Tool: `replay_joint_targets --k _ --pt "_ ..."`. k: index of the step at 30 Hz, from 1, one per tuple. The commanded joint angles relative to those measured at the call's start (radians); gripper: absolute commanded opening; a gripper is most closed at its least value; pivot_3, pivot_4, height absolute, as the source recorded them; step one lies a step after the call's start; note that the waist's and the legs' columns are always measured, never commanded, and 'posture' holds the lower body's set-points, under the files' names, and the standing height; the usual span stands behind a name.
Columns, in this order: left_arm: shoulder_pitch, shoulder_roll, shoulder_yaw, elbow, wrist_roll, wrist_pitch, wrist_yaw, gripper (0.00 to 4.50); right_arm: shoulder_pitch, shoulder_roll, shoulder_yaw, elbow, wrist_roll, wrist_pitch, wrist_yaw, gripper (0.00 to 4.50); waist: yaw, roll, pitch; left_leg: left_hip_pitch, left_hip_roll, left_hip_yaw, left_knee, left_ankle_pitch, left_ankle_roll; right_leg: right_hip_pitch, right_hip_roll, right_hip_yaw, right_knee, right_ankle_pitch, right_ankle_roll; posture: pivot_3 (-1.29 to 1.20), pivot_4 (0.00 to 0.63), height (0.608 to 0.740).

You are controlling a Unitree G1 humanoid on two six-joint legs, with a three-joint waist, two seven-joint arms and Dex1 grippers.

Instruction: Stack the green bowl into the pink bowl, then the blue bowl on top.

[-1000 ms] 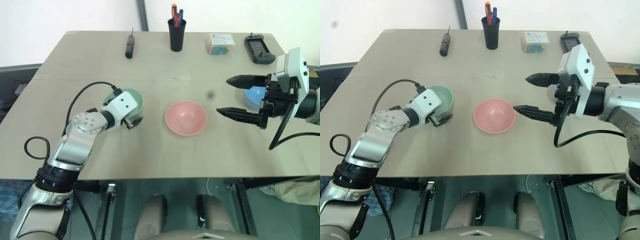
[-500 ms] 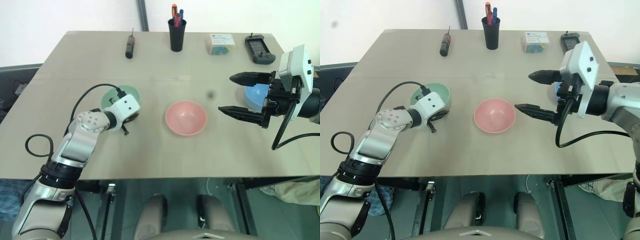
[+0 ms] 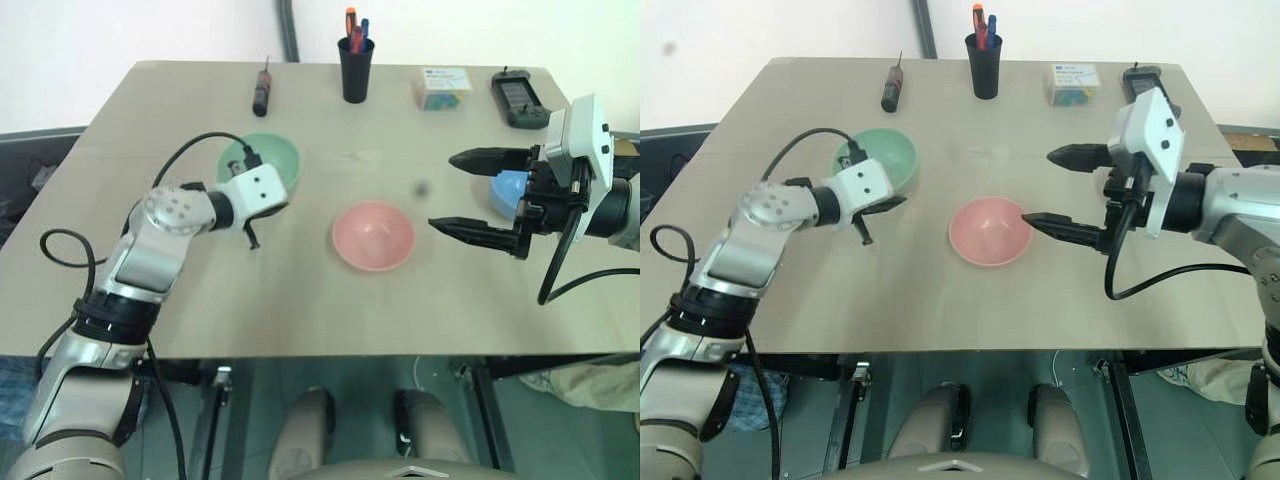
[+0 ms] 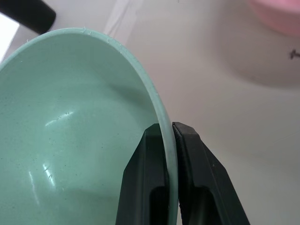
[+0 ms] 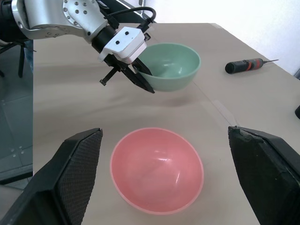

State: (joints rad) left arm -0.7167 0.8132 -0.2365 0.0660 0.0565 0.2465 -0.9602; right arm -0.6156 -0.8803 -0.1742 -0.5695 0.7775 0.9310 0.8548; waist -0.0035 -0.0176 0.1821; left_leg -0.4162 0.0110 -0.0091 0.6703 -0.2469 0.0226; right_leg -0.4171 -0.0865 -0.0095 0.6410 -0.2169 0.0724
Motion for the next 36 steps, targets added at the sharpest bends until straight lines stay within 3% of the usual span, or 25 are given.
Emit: replay_joint_targets --k 1,12,20,21,23,24,27,29,36 --pt "-0.108 -0.014 -0.026 0.005 -0.017 -0.165 -0.118 0.07 -0.022 -0.008 -0.005 -0.01 0.006 -0.032 -0.003 4.5 0.002 0.0 0.0 0.0 0.0 0.0 0.0 0.0 0.0 0.0 0.0 0.0 0.0 0.0 0.0 0.0 0.15 0.74" --pt "-0.196 -0.13 -0.145 -0.015 -0.103 -0.413 -0.437 0.07 -0.025 -0.015 0.003 -0.019 0.011 -0.039 -0.021 4.5 -0.008 0.0 0.0 0.0 0.0 0.001 0.0 0.0 0.0 0.0 0.0 0.001 0.0 0.0 0.0 0.0 0.15 0.74" --pt "-0.183 -0.147 -0.169 0.023 -0.065 -0.51 -0.476 0.07 -0.016 -0.037 -0.013 -0.026 0.019 -0.033 -0.023 4.5 -0.007 0.0 0.0 0.001 0.0 0.001 0.001 0.0 0.0 0.0 0.0 0.001 0.0 0.0 0.0 0.0 0.15 0.74" --pt "-0.182 -0.149 -0.167 0.025 -0.068 -0.517 -0.478 0.84 -0.014 -0.042 -0.013 -0.026 0.018 -0.036 -0.021 4.5 -0.007 0.0 0.0 0.001 0.0 0.001 0.001 0.0 0.0 0.0 0.0 0.001 0.0 0.0 0.0 0.0 0.15 0.74" --pt "-0.177 -0.149 -0.164 0.022 -0.076 -0.518 -0.491 1.11 -0.014 -0.047 -0.012 -0.023 0.019 -0.039 -0.02 4.5 -0.007 0.0 0.0 0.001 0.0 0.001 0.001 0.0 0.0 0.0 0.0 0.001 0.0 0.0 0.0 0.0 0.15 0.74" --pt "-0.174 -0.148 -0.163 0.019 -0.077 -0.518 -0.494 1.75 -0.014 -0.048 -0.012 -0.022 0.02 -0.04 -0.019 4.5 -0.007 0.0 0.0 0.001 0.0 0.001 0.001 0.0 0.0 0.0 0.0 0.001 0.0 0.0 0.0 0.0 0.15 0.74" --pt "-0.167 -0.149 -0.144 0.014 -0.082 -0.494 -0.48 2.72 -0.017 -0.048 -0.005 -0.017 0.019 -0.046 -0.017 4.5 -0.007 0.0 0.0 0.001 0.0 0.001 0.001 0.0 0.0 0.0 0.0 0.001 0.001 0.0 0.0 0.0 0.15 0.74" --pt "-0.161 -0.151 -0.124 0.01 -0.108 -0.469 -0.476 2.72 -0.019 -0.048 0.0 -0.014 0.017 -0.05 -0.015 4.5 -0.007 0.0 0.0 0.001 0.0 0.001 0.001 0.0 0.0 0.0 0.0 0.001 0.001 0.0 0.0 0.0 0.15 0.74" --pt "-0.095 -0.193 0.087 -0.037 -0.344 -0.089 -0.316 2.72 -0.001 -0.073 0.013 0.026 -0.02 -0.064 -0.001 4.5 -0.008 0.0 0.0 0.001 0.0 0.001 0.002 0.0 0.0 0.0 0.0 0.001 0.001 0.0 0.0 0.0 0.15 0.74"
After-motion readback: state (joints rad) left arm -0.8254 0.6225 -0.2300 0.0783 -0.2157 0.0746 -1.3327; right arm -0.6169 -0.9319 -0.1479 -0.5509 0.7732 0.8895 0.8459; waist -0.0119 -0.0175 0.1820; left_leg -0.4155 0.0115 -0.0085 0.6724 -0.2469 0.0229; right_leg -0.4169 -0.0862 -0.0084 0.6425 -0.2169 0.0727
